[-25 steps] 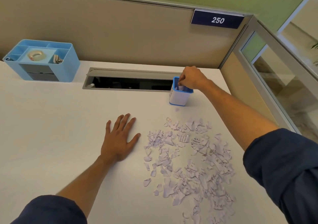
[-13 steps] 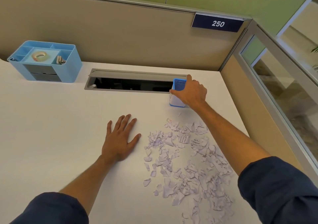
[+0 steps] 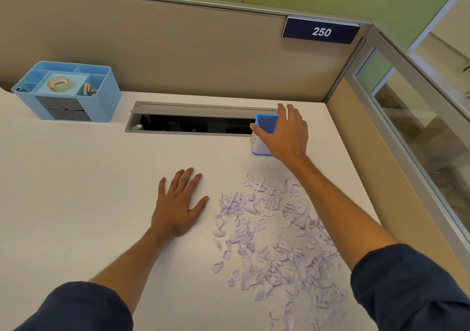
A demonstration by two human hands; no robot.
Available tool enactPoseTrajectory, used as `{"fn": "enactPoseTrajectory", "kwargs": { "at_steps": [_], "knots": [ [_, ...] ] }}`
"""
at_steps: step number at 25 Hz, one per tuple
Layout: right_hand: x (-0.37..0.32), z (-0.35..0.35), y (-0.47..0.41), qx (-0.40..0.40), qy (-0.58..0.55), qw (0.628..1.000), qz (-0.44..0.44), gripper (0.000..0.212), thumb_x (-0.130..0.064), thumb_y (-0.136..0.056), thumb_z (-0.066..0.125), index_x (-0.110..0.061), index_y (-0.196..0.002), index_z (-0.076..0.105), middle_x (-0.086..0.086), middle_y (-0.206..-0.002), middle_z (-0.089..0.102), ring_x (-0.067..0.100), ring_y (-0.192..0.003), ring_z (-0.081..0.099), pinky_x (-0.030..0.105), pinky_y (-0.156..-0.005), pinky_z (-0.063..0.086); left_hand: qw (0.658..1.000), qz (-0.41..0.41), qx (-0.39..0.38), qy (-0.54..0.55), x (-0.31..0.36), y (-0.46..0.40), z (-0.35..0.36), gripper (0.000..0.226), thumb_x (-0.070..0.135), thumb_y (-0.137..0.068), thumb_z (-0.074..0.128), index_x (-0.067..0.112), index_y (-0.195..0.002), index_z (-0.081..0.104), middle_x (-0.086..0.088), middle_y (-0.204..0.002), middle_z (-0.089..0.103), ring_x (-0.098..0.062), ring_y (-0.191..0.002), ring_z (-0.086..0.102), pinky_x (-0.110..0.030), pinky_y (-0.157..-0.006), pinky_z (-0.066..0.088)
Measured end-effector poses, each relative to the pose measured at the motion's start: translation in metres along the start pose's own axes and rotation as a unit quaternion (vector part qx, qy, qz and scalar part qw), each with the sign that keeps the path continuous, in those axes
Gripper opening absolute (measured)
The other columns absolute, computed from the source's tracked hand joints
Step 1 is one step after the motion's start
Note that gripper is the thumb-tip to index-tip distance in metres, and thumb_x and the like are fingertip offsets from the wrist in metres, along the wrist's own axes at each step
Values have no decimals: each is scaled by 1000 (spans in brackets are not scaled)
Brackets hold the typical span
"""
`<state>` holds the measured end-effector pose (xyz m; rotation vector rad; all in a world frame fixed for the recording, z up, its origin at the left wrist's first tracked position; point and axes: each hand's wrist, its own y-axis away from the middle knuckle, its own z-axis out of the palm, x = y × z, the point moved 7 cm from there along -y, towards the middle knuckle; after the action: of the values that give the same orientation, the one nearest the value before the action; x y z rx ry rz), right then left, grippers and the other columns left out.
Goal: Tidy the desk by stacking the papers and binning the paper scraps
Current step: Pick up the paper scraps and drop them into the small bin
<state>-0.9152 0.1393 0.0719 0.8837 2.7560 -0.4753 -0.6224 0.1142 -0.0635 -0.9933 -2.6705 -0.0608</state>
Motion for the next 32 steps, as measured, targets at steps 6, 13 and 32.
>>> {"fn": "enactPoseTrajectory", "kwargs": {
  "at_steps": [6,13,32],
  "knots": [
    [19,48,88,-38,-60,996,-47,63,-56,-92,48,-14,-139,45,5,-145,47,25,-130,46,38,-107,38,1000,2,1,2,1,0,-1,67,65,-95,19,33,-154,19,8,-164,11,-14,-151,4,-50,-121,-1],
    [10,92,126,-240,-95,962,-93,72,-61,-96,28,-22,-154,15,-4,-162,3,10,-149,-1,38,-122,1,1000,2,-4,0,1,0,-2,68,65,-94,17,33,-154,19,7,-164,11,-15,-151,4,-50,-121,-1],
    [68,54,171,-257,-118,953,-108,79,-72,-88,35,-24,-150,26,-9,-161,11,12,-146,19,40,-119,19,1000,-1,4,3,0,1,-1,67,66,-94,21,34,-153,23,8,-163,15,-13,-151,7,-48,-120,1]
  ]
}}
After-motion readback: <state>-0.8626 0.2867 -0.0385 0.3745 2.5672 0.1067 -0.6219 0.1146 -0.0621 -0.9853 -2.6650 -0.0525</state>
